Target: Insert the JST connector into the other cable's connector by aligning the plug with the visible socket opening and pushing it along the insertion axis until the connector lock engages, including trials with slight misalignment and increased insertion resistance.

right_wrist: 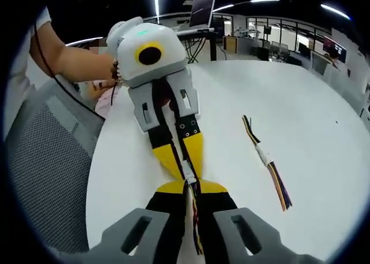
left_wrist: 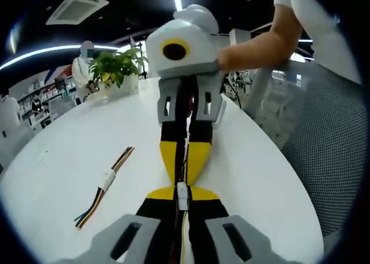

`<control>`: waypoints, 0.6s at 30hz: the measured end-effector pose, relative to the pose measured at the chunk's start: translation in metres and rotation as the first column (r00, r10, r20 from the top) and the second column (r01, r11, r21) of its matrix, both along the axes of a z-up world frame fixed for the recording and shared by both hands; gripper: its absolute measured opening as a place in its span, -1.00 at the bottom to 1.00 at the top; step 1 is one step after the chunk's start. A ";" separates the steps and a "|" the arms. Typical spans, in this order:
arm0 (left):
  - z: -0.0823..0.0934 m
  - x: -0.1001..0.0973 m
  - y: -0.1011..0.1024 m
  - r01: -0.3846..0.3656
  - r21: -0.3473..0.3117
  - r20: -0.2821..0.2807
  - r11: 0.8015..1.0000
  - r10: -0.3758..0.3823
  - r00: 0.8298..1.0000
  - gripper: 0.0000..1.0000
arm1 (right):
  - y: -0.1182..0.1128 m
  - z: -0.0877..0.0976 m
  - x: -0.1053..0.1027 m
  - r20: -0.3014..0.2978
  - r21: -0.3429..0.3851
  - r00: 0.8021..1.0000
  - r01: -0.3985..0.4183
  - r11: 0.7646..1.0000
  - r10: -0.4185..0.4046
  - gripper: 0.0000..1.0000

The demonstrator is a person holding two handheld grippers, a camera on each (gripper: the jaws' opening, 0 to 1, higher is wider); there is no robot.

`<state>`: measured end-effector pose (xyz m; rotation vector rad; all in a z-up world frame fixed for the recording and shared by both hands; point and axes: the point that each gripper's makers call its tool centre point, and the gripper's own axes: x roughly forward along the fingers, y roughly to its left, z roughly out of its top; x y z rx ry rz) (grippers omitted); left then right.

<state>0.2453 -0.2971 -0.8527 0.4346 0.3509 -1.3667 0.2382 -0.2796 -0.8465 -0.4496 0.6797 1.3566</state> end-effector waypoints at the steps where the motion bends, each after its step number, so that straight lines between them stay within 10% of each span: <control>1: -0.001 0.001 -0.001 -0.003 0.002 0.003 1.000 0.003 1.000 -1.00 | 0.000 0.000 0.000 0.008 -0.002 1.000 0.000 1.000 0.001 -0.95; 18: 0.022 0.025 0.007 -0.094 -0.042 0.000 0.995 0.094 0.996 -0.97 | -0.006 0.019 0.021 0.078 0.076 0.995 0.057 0.995 -0.063 -0.94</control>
